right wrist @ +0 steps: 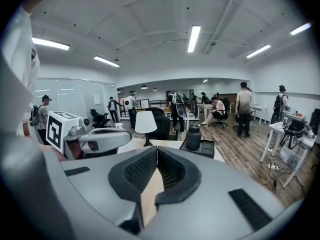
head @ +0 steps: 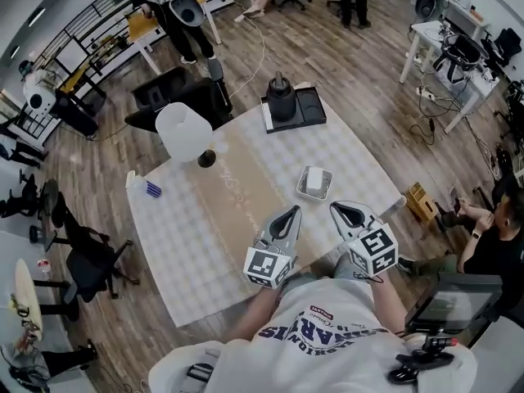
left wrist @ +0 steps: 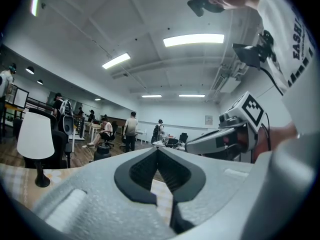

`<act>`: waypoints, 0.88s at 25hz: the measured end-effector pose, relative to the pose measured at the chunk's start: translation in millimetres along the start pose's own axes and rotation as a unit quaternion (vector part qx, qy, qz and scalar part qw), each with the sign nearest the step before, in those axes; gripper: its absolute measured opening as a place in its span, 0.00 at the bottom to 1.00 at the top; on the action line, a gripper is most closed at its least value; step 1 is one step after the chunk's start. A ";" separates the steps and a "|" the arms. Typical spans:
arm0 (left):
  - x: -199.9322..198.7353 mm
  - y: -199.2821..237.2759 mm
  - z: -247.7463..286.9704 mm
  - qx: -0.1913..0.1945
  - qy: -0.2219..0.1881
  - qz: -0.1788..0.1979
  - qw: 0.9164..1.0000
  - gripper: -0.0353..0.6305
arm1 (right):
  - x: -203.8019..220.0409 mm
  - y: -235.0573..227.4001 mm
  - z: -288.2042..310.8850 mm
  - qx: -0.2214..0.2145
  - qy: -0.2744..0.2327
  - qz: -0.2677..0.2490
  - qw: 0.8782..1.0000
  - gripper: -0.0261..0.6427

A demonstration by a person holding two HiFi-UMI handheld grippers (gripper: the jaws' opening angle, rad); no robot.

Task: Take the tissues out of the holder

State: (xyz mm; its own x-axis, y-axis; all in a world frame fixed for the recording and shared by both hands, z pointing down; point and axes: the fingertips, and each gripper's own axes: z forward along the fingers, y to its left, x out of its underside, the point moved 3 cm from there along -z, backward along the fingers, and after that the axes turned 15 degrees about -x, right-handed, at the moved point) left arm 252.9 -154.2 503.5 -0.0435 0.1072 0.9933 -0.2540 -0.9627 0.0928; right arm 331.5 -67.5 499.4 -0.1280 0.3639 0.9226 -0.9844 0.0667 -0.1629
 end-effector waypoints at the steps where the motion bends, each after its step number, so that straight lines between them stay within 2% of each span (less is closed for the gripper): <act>1: -1.1 -0.7 -1.4 -0.003 0.000 -0.001 1.000 0.06 | -1.7 1.5 2.7 -0.008 0.001 -0.003 1.000 0.05; 9: -3.2 -3.4 3.8 -0.058 0.005 0.003 0.998 0.06 | -14.5 -14.6 14.9 -0.069 -0.005 -0.024 0.997 0.05; 13: -13.6 -4.7 1.5 -0.085 -0.003 0.006 0.996 0.06 | -17.6 -34.0 14.7 -0.071 -0.014 -0.022 0.997 0.05; 22: -12.7 -2.8 3.9 -0.108 0.015 0.018 0.994 0.06 | -14.6 -61.6 15.0 -0.077 -0.011 -0.011 0.997 0.05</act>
State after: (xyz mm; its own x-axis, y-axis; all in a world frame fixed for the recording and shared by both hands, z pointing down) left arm 257.9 -153.8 490.9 -0.0835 0.0848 0.9929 -0.4526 -0.8909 0.0380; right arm 392.2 -90.9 501.2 -0.1115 0.3397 0.9339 -0.9570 0.2164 -0.1930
